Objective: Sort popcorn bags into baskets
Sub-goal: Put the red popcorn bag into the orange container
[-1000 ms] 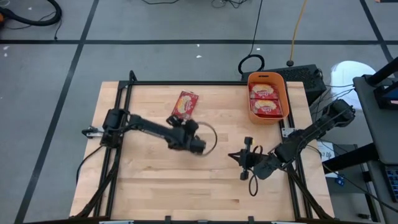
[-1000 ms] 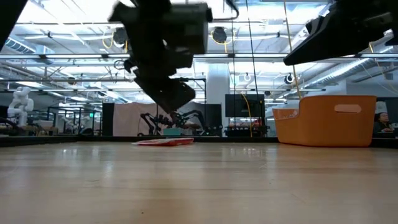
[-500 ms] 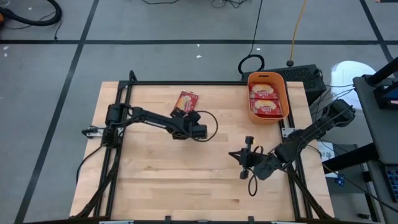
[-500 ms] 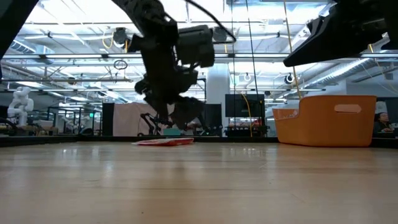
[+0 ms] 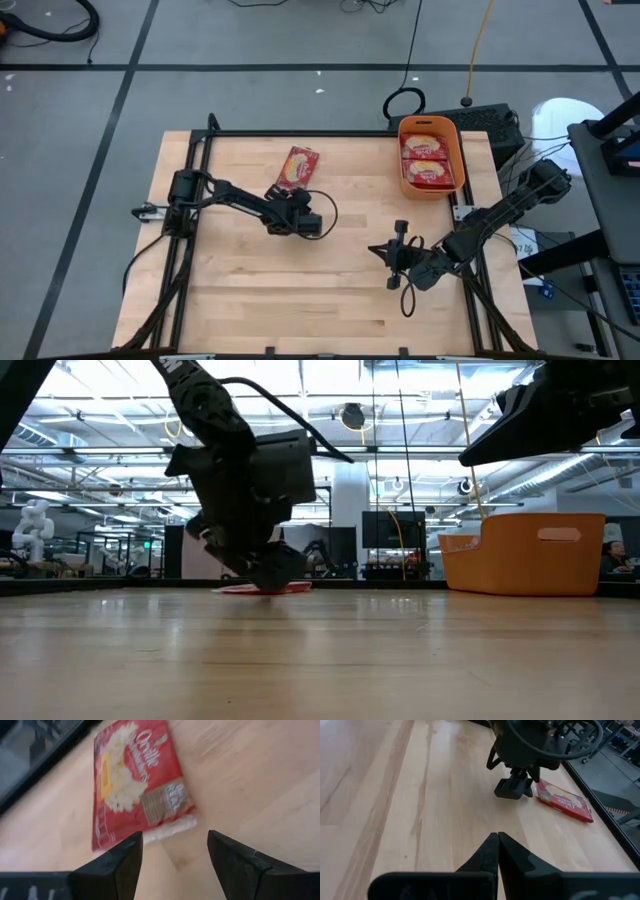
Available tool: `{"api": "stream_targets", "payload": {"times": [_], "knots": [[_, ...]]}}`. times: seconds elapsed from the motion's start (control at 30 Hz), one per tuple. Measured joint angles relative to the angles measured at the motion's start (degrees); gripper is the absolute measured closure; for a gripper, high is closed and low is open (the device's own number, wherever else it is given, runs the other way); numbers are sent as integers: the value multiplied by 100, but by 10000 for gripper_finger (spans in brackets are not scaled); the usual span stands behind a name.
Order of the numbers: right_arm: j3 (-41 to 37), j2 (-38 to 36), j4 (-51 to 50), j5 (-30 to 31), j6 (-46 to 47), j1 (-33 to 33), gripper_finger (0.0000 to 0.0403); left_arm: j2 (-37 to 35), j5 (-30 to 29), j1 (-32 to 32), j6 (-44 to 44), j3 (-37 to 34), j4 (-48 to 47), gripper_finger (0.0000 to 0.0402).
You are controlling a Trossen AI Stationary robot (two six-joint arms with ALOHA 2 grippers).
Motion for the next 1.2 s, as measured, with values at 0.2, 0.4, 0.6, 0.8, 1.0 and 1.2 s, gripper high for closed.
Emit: {"api": "stream_targets", "payload": {"times": [0.2,0.4,0.6,0.8,1.0,1.2], "knots": [[0,0,1,0,10,0,403,0,211,13,-679,-32,27,171],[-56,0,91,4,7,0,403,0,28,22,-250,37,349,121],[-429,2,169,11,80,-4,403,0,251,268,-57,380,294,64],[-549,2,238,17,195,-4,403,14,500,499,116,632,253,71],[-551,2,921,17,-198,-4,403,199,820,718,99,633,147,122],[-554,2,1479,9,-579,-2,403,392,856,671,13,614,51,187]]}}
